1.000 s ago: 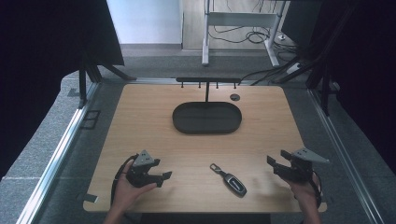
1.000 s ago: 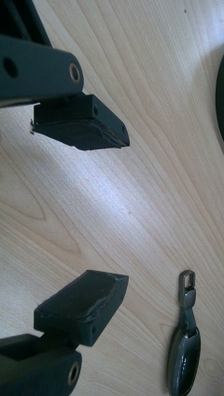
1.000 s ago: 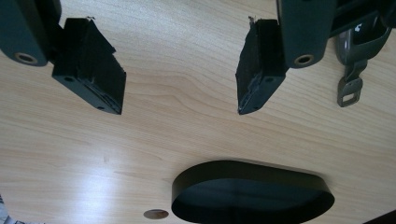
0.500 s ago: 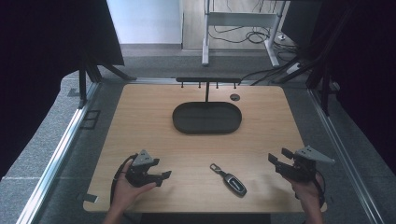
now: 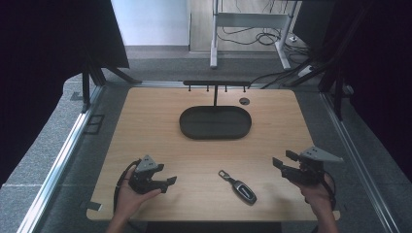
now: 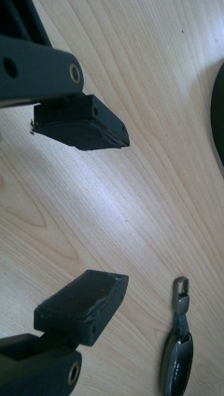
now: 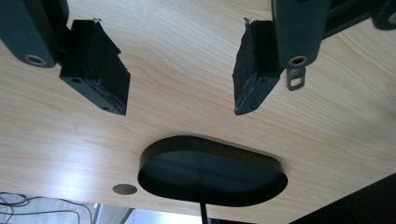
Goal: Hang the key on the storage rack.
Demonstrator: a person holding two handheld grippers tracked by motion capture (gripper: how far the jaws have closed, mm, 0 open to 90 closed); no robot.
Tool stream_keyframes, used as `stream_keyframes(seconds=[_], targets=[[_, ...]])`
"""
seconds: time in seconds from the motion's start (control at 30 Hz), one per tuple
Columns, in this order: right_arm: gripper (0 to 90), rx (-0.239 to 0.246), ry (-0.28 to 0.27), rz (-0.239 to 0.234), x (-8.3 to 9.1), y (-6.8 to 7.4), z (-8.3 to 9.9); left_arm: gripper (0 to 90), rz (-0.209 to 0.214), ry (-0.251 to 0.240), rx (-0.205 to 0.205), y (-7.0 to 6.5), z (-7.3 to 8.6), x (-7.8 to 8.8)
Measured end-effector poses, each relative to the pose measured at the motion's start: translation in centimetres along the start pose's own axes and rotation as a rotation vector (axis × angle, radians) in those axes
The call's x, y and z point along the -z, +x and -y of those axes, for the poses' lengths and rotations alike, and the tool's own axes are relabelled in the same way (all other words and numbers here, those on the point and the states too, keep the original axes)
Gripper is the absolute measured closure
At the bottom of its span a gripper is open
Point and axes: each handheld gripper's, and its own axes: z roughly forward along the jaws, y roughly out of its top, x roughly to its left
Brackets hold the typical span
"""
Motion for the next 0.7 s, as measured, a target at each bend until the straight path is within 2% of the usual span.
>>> stream_keyframes(seconds=[0.17, 0.37, 0.43, 0.53, 0.7], targets=[[37.7, 0.002, 0.006, -0.022, -0.4, 0.5, -0.8, 29.5, 0.011, -0.002, -0.012, -0.5, -0.1, -0.1], [37.7, 0.037, 0.056, -0.044, -1.5, 1.6, -1.6, 29.5, 0.01, -0.003, -0.011, -0.5, -0.1, -0.1], [37.4, 0.061, 0.097, -0.057, -2.3, 2.2, -1.7, 29.5, 0.012, -0.003, -0.011, -0.6, -0.1, -0.2], [38.1, 0.087, 0.126, -0.063, -3.0, 2.7, -1.8, 29.5, 0.013, -0.001, -0.013, -0.6, -0.1, -0.2], [38.7, 0.104, 0.139, -0.079, -3.4, 3.3, -2.2, 29.5, 0.017, 0.004, -0.015, -0.7, -0.1, -0.4]])
